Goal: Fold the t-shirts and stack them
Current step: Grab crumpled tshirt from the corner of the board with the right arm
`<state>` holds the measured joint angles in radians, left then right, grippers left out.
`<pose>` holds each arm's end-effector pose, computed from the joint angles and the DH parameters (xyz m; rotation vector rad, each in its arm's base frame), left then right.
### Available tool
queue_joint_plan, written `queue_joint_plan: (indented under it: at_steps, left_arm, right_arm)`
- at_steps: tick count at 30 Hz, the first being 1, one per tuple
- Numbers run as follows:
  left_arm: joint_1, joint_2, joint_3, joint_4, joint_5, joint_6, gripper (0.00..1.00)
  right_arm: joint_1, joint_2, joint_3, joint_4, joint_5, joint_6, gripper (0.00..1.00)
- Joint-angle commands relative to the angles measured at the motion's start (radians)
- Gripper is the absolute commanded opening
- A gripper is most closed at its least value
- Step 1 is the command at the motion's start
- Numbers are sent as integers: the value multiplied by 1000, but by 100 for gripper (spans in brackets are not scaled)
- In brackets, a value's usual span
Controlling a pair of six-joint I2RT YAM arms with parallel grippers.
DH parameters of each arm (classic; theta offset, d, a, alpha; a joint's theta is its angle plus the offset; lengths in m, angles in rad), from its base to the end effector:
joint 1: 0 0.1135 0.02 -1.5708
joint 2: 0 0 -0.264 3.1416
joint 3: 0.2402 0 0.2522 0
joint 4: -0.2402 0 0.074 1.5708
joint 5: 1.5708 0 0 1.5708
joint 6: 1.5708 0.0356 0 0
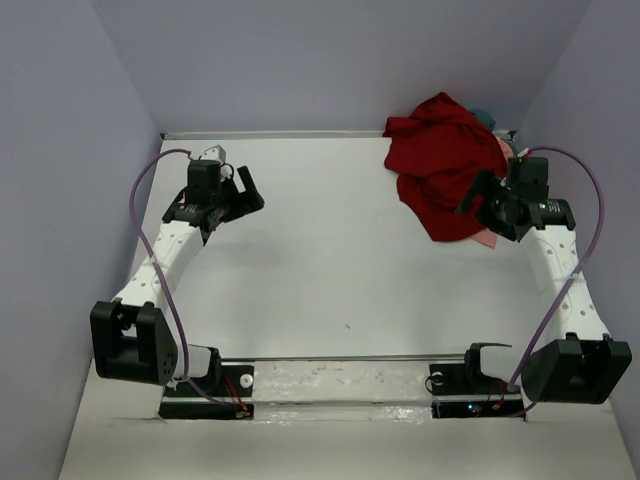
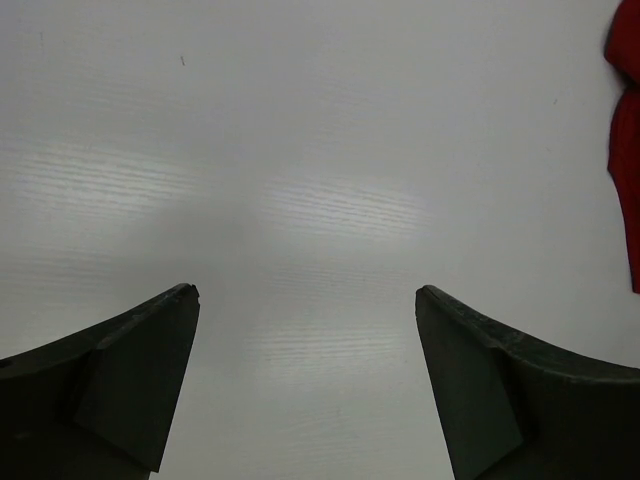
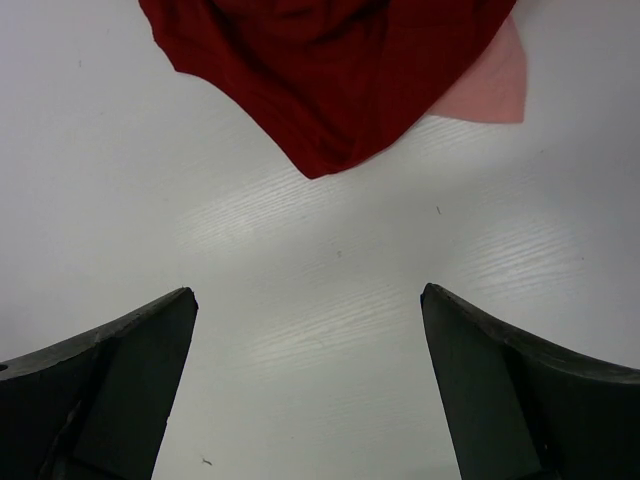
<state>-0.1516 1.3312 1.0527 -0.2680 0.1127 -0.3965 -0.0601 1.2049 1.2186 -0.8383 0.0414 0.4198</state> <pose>0.2987 -0.0497 0.3035 -0.1944 2.1367 -0.4427 0.2435 -0.0161 0.3429 0.5887 2.3244 0.1190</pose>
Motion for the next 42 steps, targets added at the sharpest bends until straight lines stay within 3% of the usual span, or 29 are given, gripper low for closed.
queue_joint_plan:
  at_steps: [1,23,28,33,42]
  left_arm:
    - [4,-46,-16,13,35,33,99]
    - [12,-96,-85,13,38,33,99]
    - [15,-106,-86,12,44,31,99]
    - [17,-110,-91,21,48,24,99]
    - [18,-129,-114,33,48,24,99]
  right_arm:
    - [-7,-16,59,-13,-5,4,100]
    - [-7,5,65,5,-20,7,100]
    - [-7,33,56,11,49,-29,93]
    - [-7,99,74,36,68,-56,96]
    - [-7,303,148,139,83,-24,93]
